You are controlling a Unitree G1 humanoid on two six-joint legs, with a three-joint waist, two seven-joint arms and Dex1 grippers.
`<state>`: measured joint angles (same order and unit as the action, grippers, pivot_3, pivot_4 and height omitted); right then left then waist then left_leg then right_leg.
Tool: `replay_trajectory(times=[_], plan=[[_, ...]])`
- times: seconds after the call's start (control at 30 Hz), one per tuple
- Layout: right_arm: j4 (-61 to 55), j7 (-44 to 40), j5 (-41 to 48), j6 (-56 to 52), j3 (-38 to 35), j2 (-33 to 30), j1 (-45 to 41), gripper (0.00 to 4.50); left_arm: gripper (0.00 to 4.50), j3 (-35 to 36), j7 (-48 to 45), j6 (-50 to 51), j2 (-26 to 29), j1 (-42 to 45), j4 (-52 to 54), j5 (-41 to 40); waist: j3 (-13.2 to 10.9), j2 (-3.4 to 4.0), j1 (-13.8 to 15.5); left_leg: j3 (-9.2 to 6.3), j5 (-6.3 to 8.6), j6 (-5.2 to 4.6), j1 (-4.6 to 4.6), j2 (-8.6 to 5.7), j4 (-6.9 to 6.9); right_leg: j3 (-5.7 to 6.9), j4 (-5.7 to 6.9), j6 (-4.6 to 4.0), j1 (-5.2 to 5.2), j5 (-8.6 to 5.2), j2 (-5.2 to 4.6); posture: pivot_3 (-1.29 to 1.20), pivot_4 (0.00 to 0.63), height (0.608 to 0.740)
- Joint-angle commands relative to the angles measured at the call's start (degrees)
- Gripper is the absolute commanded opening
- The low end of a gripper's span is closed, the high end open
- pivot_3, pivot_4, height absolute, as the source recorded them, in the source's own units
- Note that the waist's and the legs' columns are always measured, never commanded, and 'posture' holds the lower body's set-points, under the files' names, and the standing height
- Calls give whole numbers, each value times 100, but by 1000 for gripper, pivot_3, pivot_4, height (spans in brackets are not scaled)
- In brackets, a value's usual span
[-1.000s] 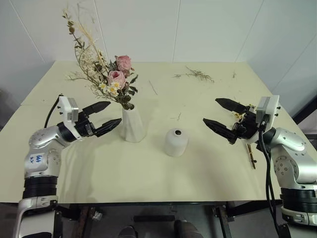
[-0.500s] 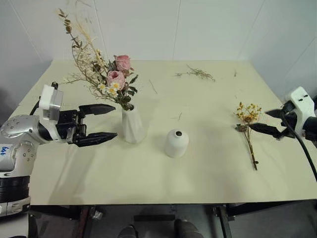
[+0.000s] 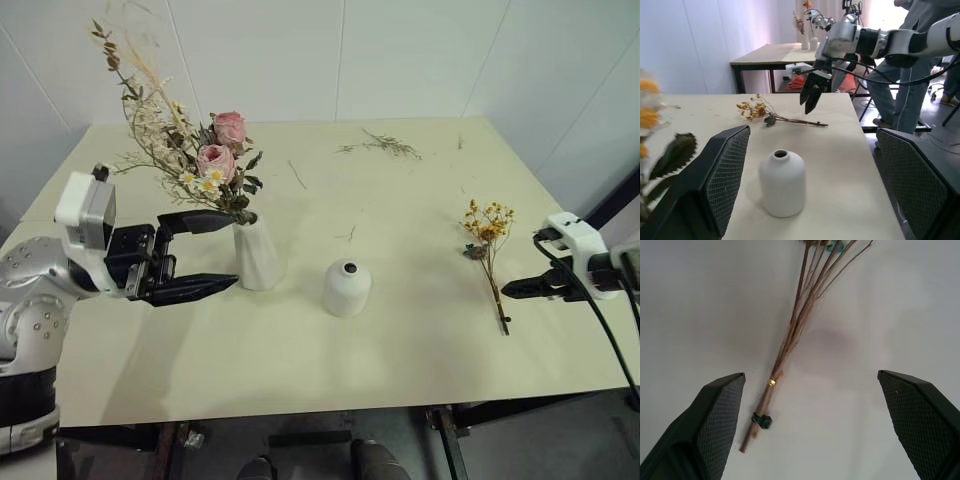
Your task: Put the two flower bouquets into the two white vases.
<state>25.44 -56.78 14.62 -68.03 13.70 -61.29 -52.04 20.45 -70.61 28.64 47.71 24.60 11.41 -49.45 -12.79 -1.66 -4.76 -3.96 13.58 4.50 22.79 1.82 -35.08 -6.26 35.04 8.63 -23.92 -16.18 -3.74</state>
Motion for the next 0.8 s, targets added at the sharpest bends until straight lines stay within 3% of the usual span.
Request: replay_trajectory(times=[0.03,0.17,0.33,0.5,0.8], plan=[[462,-173,-235,-115,220,52,-429,4500,4320,325,160,-7,17,-193,394,-217,0,0,4,0,0,0,4,0,0,0,0,0,-3,0,1,0,150,740],[1107,-396,-736,126,918,356,-778,4500,4320,466,329,15,-20,-574,828,-346,1,-1,12,0,1,1,29,-1,-4,0,0,4,-23,3,0,0,150,740],[1688,-576,-1051,318,1181,776,-1016,4500,4320,515,507,5,-21,-697,998,-442,5,-7,11,-1,2,3,32,0,-8,0,9,5,-29,3,2,0,150,740],[1918,-717,-1276,524,1232,1045,-984,3360,4358,505,531,-32,24,-752,1033,-437,13,-21,4,0,2,3,30,0,-17,-1,16,5,-28,4,2,0,150,740],[2283,-689,-1468,753,795,1261,-970,472,4358,425,450,-85,96,-657,844,-328,34,-56,-20,-1,1,4,12,7,-19,-1,46,-6,-26,-2,13,0,150,740]])
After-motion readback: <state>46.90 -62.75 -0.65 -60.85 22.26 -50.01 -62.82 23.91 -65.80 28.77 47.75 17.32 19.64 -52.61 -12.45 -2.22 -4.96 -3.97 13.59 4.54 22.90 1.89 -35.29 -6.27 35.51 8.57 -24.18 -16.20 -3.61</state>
